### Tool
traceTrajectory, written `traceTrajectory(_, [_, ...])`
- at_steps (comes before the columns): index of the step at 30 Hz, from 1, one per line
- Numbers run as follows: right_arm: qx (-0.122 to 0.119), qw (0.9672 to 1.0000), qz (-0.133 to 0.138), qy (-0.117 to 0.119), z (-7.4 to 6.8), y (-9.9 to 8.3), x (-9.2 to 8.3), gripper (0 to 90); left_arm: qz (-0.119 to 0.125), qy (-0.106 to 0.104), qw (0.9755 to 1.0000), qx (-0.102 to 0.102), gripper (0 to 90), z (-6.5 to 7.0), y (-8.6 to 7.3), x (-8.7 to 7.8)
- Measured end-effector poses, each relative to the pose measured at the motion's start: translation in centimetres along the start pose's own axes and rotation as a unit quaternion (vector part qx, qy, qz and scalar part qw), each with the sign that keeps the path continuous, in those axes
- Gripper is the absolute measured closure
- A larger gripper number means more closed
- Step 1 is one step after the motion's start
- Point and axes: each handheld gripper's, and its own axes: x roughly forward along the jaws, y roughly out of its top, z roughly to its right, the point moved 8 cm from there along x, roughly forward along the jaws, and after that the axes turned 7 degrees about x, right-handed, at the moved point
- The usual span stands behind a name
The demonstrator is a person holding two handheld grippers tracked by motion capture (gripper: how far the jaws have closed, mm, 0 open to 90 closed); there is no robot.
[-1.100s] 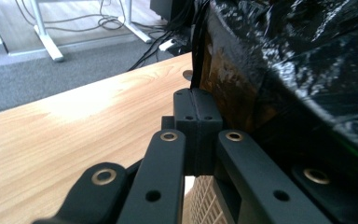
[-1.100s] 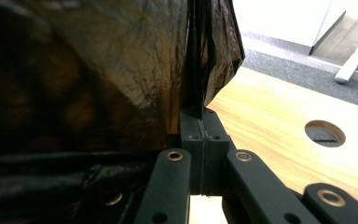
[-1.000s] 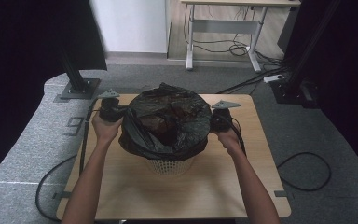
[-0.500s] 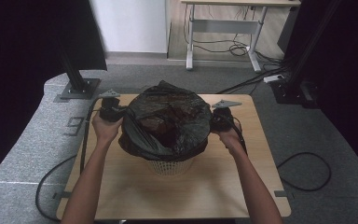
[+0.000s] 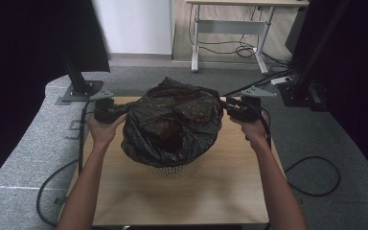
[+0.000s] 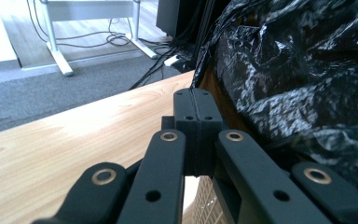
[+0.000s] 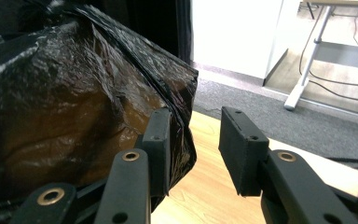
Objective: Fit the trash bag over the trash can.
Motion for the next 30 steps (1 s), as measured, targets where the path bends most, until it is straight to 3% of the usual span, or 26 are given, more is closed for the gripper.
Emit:
traceTrajectory(2, [-0.003, 1.0000, -0.003, 0.008, -0.4, 0.2, 0.1, 66.8, 0.002, 0.000, 1.0000, 0.003, 90.0, 0.1, 0.4, 0.1])
traceTrajectory(5, [-0.011, 0.9998, -0.009, 0.011, -0.6, 0.0, 0.9, 79.4, 0.001, 0.002, 1.0000, 0.003, 90.0, 0.0, 0.6, 0.3])
traceTrajectory(8, [-0.013, 0.9997, -0.019, -0.001, -0.5, -0.6, 2.3, 88.0, -0.012, 0.003, 0.9999, -0.007, 90.0, -0.2, 0.2, 0.9])
traceTrajectory(10, [-0.011, 0.9995, -0.030, -0.007, -0.4, -1.6, 3.4, 89.0, -0.020, 0.004, 0.9997, -0.012, 90.0, -0.3, -0.4, 1.3])
traceTrajectory(14, [-0.011, 0.9992, -0.037, 0.003, -0.7, -3.2, 4.7, 89.0, -0.024, 0.000, 0.9996, -0.015, 90.0, -0.4, -1.2, 1.7])
traceTrajectory(18, [0.018, 0.9998, -0.003, -0.002, 0.5, -1.6, 3.6, 79.1, -0.016, 0.000, 0.9998, -0.014, 90.0, -0.5, -1.0, 1.3])
traceTrajectory(22, [0.013, 0.9997, 0.016, 0.014, 0.3, 0.4, 2.5, 67.8, -0.011, 0.000, 0.9999, -0.013, 90.0, -0.6, -0.7, 1.1])
traceTrajectory(25, [0.004, 0.9984, 0.033, 0.047, -0.9, 2.0, 2.2, 62.3, -0.010, -0.001, 0.9999, -0.011, 90.0, -0.5, -0.7, 1.0])
traceTrajectory(30, [-0.030, 0.9960, 0.003, 0.084, -3.5, 2.8, 3.5, 59.4, -0.002, -0.002, 1.0000, -0.007, 90.0, -0.4, -0.3, 0.7])
